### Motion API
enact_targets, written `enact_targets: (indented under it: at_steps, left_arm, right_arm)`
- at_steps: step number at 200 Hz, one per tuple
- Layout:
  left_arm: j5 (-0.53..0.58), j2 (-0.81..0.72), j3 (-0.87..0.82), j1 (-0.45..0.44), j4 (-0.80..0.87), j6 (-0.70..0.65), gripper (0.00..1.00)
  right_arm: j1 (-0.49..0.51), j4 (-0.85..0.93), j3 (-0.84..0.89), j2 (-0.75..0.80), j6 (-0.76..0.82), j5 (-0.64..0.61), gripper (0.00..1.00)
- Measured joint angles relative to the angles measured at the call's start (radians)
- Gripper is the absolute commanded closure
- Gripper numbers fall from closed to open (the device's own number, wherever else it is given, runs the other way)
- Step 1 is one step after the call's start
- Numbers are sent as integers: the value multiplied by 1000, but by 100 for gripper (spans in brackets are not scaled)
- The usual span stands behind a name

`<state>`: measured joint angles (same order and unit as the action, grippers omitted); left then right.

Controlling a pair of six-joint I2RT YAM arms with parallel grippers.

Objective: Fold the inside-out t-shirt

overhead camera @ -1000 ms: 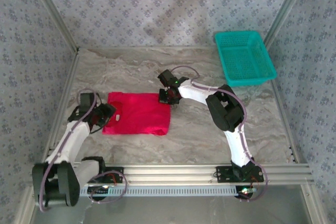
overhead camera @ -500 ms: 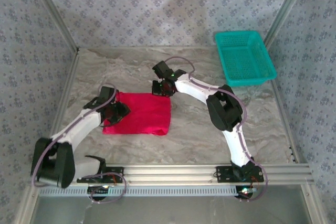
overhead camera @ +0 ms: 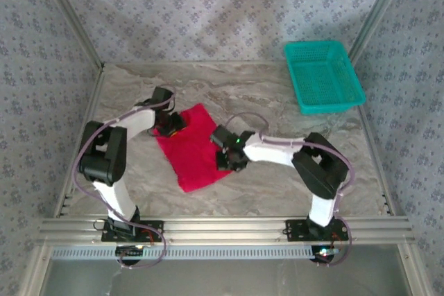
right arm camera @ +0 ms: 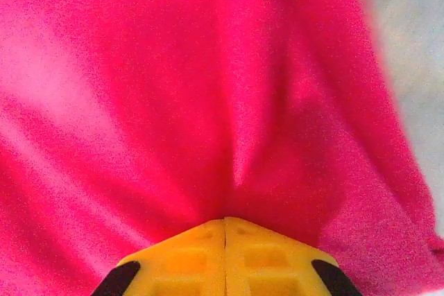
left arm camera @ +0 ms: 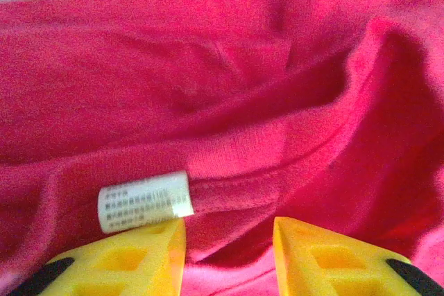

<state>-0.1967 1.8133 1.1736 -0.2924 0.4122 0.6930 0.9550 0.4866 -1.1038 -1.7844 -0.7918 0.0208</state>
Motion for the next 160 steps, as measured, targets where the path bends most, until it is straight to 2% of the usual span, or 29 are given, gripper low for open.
enact_targets:
  at_steps: [18,28,55,66,84,103,130,160]
  left_arm:
    - [-29,36,122,-25,43,-53,59]
    - [-39,36,175,-29,71,-78,58]
    - [-66,18,250,4,120,-117,56]
    - [-75,5,250,32,140,-128,54]
    - [-93,-6,236,96,161,-140,50]
    - [-114,-7,203,174,172,-153,46]
    - [-129,-4,175,254,193,-159,43]
    - [-160,28,175,252,183,-162,43]
  right_arm:
    - [89,30,-5,45,-18,-10,87]
    - [90,46,-17,69,-23,-18,79]
    - [-32,39,-76,105,27,-36,52]
    - [-106,18,-119,97,78,-30,46]
    - [-208,-5,-240,27,164,-18,43]
    - [-263,-20,-405,-107,262,-18,42]
    - [-280,-10,-615,-312,372,-8,41]
    - [-282,26,-727,-456,433,22,44]
